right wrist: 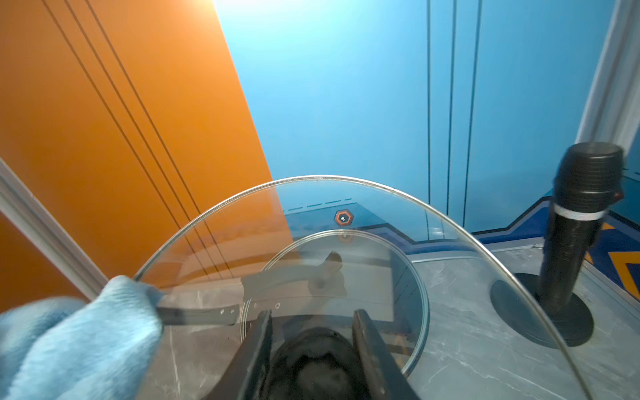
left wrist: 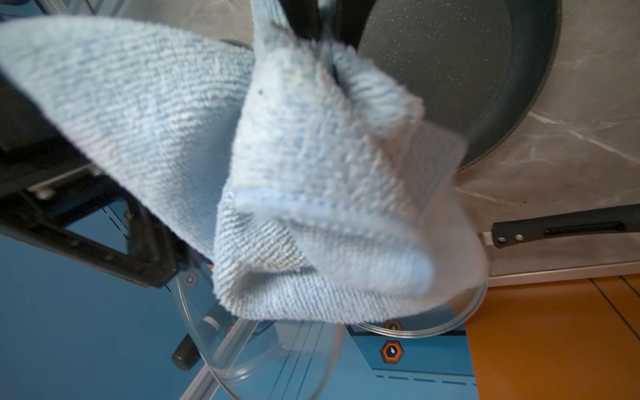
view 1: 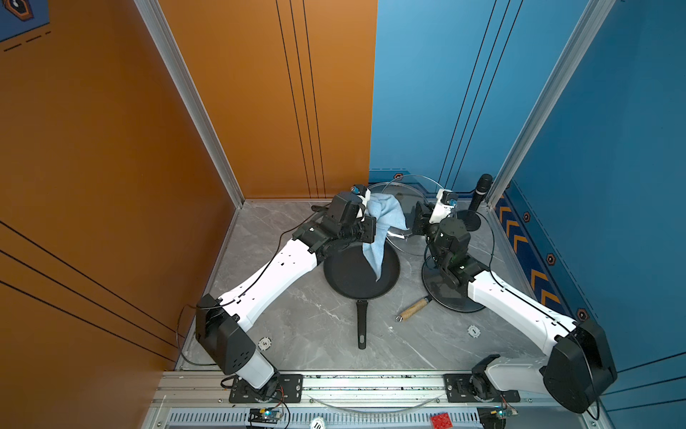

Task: Wipe the pot lid with a cloth
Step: Wipe the pot lid.

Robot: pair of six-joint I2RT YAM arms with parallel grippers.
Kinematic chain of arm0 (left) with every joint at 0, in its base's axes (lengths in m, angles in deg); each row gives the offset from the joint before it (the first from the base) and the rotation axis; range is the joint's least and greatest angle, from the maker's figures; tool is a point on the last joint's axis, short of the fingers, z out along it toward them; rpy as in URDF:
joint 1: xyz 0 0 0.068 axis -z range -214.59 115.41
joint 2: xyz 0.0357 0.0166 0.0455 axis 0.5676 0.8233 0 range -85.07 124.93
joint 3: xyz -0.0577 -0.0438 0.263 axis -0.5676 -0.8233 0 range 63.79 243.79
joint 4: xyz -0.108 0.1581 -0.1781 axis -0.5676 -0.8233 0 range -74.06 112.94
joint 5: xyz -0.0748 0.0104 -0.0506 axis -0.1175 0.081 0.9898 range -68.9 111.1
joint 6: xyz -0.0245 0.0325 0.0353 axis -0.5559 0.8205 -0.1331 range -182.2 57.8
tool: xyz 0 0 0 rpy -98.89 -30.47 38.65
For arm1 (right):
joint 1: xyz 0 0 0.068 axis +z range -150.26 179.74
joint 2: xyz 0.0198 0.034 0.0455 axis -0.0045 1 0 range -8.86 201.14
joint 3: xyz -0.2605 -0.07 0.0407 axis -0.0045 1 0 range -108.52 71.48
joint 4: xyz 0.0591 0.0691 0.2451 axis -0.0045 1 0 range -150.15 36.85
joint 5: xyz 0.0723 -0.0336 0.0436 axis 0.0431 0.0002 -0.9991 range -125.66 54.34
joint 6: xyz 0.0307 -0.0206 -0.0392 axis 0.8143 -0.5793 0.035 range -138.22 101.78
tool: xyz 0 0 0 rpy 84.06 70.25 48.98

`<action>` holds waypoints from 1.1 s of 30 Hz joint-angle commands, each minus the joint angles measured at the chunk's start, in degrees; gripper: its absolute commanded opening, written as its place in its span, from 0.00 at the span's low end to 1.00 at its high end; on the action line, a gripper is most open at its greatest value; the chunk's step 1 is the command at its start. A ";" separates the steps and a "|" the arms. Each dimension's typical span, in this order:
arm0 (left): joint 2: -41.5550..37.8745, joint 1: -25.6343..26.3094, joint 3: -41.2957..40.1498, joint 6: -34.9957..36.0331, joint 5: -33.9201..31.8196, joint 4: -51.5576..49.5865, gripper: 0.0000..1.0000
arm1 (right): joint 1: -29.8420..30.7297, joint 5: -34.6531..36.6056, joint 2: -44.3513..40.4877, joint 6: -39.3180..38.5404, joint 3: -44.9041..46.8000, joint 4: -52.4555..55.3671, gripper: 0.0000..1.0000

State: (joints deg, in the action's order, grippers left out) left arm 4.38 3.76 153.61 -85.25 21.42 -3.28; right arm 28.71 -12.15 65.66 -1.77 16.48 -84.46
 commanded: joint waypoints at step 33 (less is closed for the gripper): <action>-6.09 14.49 13.35 19.25 -25.49 6.19 0.00 | 4.51 7.21 7.21 14.70 -4.68 -11.16 0.00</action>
State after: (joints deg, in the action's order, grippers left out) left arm 3.07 17.12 167.93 -68.49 -0.79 -5.86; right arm 32.60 -2.82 72.26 13.31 12.87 -95.41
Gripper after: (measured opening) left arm 0.074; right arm 0.369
